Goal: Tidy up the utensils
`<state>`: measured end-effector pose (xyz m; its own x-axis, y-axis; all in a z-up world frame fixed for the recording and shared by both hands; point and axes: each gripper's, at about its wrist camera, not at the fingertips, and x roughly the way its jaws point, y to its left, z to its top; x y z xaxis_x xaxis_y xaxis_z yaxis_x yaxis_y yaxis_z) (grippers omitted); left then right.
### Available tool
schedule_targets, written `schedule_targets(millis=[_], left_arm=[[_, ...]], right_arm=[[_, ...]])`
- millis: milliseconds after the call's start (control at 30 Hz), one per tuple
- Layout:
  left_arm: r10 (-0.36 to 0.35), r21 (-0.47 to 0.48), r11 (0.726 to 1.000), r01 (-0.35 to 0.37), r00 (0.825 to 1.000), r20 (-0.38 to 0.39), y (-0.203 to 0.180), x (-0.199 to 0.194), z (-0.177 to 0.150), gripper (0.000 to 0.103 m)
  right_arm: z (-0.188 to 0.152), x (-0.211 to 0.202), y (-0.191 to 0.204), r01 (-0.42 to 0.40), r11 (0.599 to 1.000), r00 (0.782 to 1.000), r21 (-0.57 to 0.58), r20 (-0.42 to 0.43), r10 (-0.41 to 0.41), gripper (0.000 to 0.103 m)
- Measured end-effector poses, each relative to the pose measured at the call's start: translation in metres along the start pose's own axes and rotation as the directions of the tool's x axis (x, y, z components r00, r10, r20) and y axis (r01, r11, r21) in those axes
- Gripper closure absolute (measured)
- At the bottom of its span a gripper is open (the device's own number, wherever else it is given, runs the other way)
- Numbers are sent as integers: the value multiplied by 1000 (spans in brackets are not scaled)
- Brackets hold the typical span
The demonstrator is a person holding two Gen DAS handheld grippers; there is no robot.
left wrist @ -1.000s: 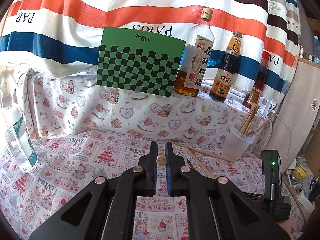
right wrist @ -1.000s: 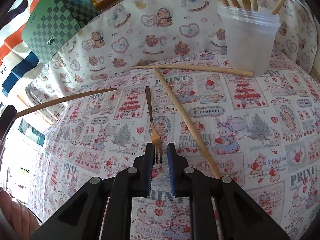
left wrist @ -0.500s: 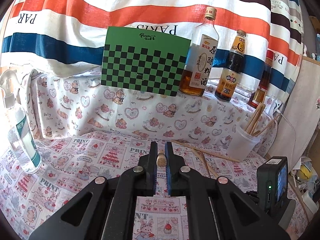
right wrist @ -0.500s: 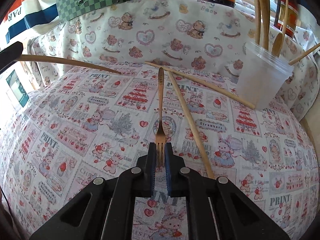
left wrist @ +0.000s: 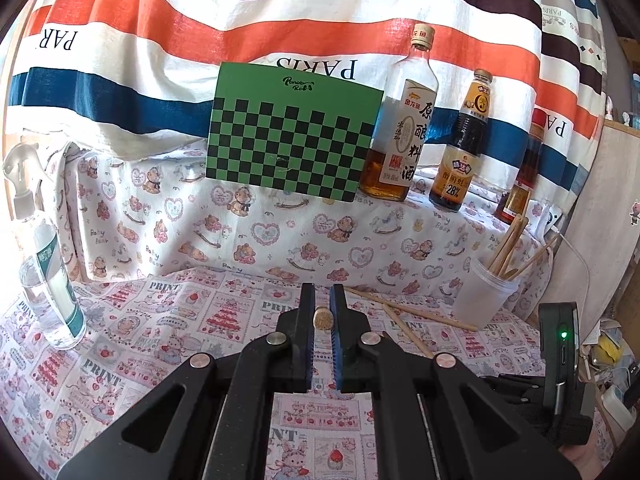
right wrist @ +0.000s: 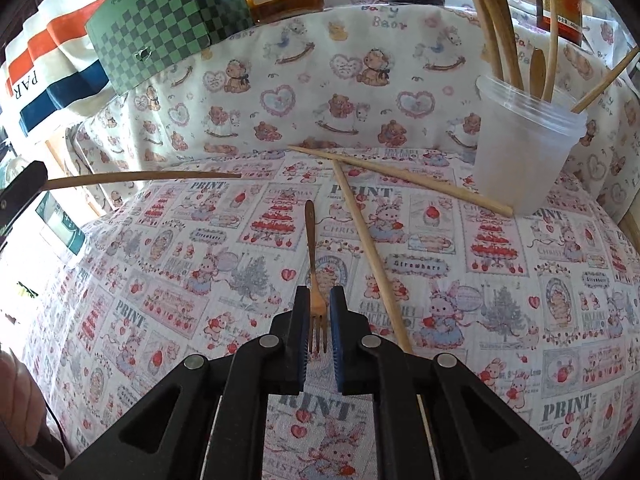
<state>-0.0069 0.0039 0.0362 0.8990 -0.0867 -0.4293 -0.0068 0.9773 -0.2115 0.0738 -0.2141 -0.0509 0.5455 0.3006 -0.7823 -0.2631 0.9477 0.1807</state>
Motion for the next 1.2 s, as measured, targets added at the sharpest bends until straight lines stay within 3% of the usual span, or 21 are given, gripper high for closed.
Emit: schedule_targets(millis=[67,100,233,300,533,800,867,1067,1200], left_arm=[[6,-13,1000,-6,1000,-12,2,3,-1,97],[6,-20,1000,-6,1000,-20,3,5,-1,97],[0,-38,999,-1,1000,-25,6,4,0,97],[-7,-42,999,6,1000,-16,6,1,1,97],[-3,-51,999,2,1000,-10,8,-1,2,97],[1,-62,998,-1,1000,-12,10,-1,2,97],[2,-60,998,-2,1000,-9,10,-2,2,97],[6,-63,998,-6,1000,-3,9,-4,3,97],[16,-59,998,-15,1000,7,9,-5,4,97]], right_arm=[[1,3,0,14,1000,999,4,-47,-14,75],[0,6,-1,14,1000,998,18,-69,-13,74],[-15,0,-18,3,981,998,193,-67,10,74],[-22,-5,-27,-54,955,996,292,-46,71,74],[-27,-1,-44,-118,875,987,470,-41,156,78],[-18,4,-21,-40,940,996,338,-62,65,83],[-17,5,-18,-10,949,998,314,-61,31,92],[-17,5,-13,15,964,998,264,-66,2,94],[-19,-4,1,98,987,995,130,-22,-96,95]])
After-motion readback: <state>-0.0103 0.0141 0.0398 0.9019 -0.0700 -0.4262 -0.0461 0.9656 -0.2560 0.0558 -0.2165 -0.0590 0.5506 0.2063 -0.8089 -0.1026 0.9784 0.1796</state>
